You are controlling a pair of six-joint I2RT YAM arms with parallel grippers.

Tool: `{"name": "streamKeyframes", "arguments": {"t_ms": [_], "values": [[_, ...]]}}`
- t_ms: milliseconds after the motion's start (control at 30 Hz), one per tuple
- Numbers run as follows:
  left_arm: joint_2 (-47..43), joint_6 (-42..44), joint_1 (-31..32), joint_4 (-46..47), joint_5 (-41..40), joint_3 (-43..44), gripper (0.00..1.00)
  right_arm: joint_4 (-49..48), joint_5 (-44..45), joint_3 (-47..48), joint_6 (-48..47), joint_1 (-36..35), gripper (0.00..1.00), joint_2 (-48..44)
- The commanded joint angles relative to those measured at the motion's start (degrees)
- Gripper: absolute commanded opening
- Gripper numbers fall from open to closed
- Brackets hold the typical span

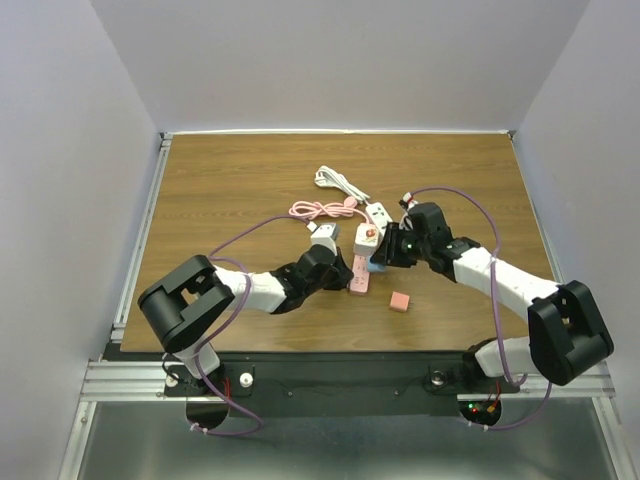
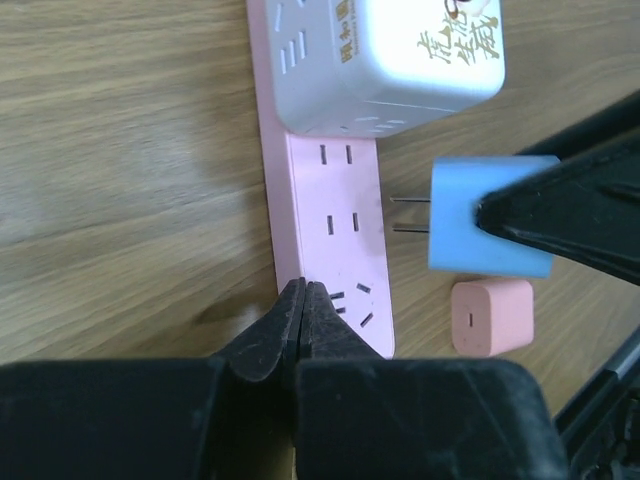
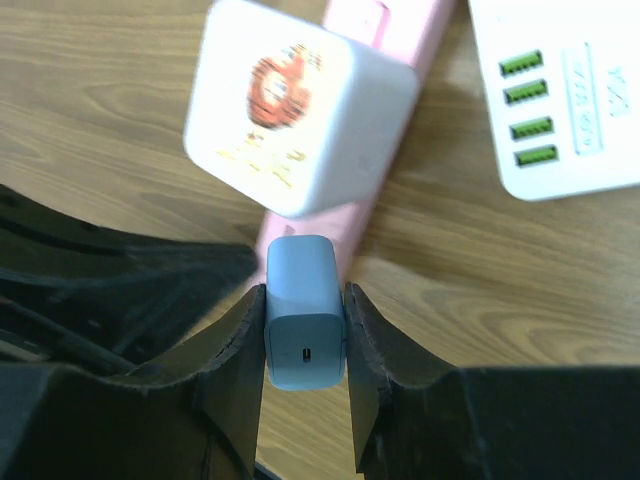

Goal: Insert the plug

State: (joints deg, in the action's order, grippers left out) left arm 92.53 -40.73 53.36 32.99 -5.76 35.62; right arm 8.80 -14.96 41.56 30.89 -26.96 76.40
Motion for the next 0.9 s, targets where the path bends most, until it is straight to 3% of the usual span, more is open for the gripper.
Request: {"name": "streamKeyframes", "arguments": {"t_ms": [0,500,867], "values": [[4.31,-1.55,3.85,2.60,11.03,3.23,0.04,1.04,0.02,5.02,-1.45,0.07,0.00,-0.37],[5.56,0.65,4.03,5.59,13.67,3.23,0.01,19.23,3.53,9.06,0.40,-1.87,0.00,-3.27],[6.70,1.44,4.03,6.21,14.90,3.93,0.00,23.46,6.17,9.86,1.98,-3.97,0.00,-2.40]]}}
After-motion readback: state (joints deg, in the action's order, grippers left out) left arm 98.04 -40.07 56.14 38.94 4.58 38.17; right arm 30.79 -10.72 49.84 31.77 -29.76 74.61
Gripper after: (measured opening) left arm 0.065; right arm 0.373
